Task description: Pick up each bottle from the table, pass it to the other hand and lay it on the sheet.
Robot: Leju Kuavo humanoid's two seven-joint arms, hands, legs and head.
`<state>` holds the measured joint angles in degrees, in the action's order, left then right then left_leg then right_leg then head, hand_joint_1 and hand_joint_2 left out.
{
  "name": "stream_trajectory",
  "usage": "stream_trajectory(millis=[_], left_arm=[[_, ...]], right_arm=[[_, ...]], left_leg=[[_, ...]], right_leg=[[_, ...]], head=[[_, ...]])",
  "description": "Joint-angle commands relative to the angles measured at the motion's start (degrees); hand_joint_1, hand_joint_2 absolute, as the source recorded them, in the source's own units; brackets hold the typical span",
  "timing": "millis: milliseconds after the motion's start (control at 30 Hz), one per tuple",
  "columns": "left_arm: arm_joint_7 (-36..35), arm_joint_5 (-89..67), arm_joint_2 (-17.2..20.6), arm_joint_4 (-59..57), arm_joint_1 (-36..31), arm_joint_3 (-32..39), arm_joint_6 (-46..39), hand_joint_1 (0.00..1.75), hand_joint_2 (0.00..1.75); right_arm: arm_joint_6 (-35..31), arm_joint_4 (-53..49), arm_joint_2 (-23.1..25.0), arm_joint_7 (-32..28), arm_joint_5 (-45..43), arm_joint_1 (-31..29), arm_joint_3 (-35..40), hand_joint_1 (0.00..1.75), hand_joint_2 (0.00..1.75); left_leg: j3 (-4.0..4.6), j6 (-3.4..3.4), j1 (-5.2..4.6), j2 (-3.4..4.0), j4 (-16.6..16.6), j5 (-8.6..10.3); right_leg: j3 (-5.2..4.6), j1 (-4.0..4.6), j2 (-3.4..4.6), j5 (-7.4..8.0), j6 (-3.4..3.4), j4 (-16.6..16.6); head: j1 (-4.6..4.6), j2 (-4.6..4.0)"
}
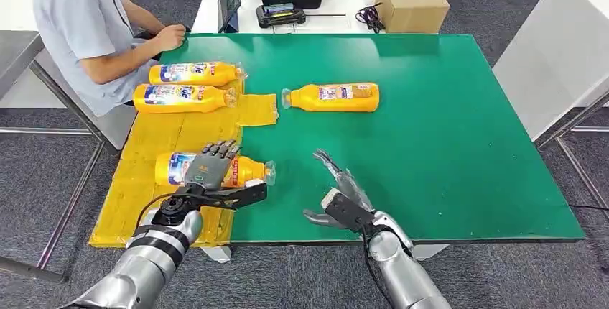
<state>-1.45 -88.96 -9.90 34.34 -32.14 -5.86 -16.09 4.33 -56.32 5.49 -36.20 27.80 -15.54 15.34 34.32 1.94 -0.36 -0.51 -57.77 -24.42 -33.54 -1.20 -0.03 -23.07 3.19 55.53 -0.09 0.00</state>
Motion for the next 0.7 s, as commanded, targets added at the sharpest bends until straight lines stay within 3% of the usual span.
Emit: stream_trajectory(millis=[33, 433, 567, 700], left_arm=[[-9.91, -1.04, 1.51, -3.26, -1.80, -7.85, 2.34, 0.00, 1.75], [-10.17, -1.04, 1.65, -2.98, -1.51, -8.38, 2.66, 0.00, 1.75], [-10.48, -1.04, 1.51, 2.38, 1.29, -9.82, 0.78, 0.00, 1.75], [-4.39, -1.04, -2.00, 26.62, 12.52, -10.44, 0.64, 0.00, 1.75]], right_arm=[[-0.77, 5.11, 0.49, 0.62, 1.11, -2.57, -0.68, 0.00, 1.75], [-0.94, 4.95, 0.39, 0.77, 1.69, -2.48, -0.80, 0.00, 1.75], [-12.64, -1.27, -1.05, 3.29, 13.29, -0.12, -0.76, 0.00, 1.75], [-26.09, -18.80, -1.91, 11.65, 33.38, 6.70, -4.33, 0.00, 1.75]], left_leg=[[-0.09, -0.10, 0.05, 0.12, 0.00, -0.02], [-0.14, -0.10, 0.06, 0.21, 0.01, -0.04], [-0.12, -0.07, 0.03, 0.15, 0.03, -0.02], [-0.11, -0.11, 0.04, 0.11, 0.00, -0.09]], right_leg=[[0.05, 0.06, 0.08, 0.01, -0.12, 0.00], [0.06, 0.06, 0.13, 0.01, -0.13, 0.02], [0.05, 0.02, 0.08, 0.01, -0.10, 0.01], [0.05, 0.04, 0.02, -0.08, -0.15, 0.05]], head=[[0.00, 0.00], [0.00, 0.00], [0.00, 0.00], [0.00, 0.00]])
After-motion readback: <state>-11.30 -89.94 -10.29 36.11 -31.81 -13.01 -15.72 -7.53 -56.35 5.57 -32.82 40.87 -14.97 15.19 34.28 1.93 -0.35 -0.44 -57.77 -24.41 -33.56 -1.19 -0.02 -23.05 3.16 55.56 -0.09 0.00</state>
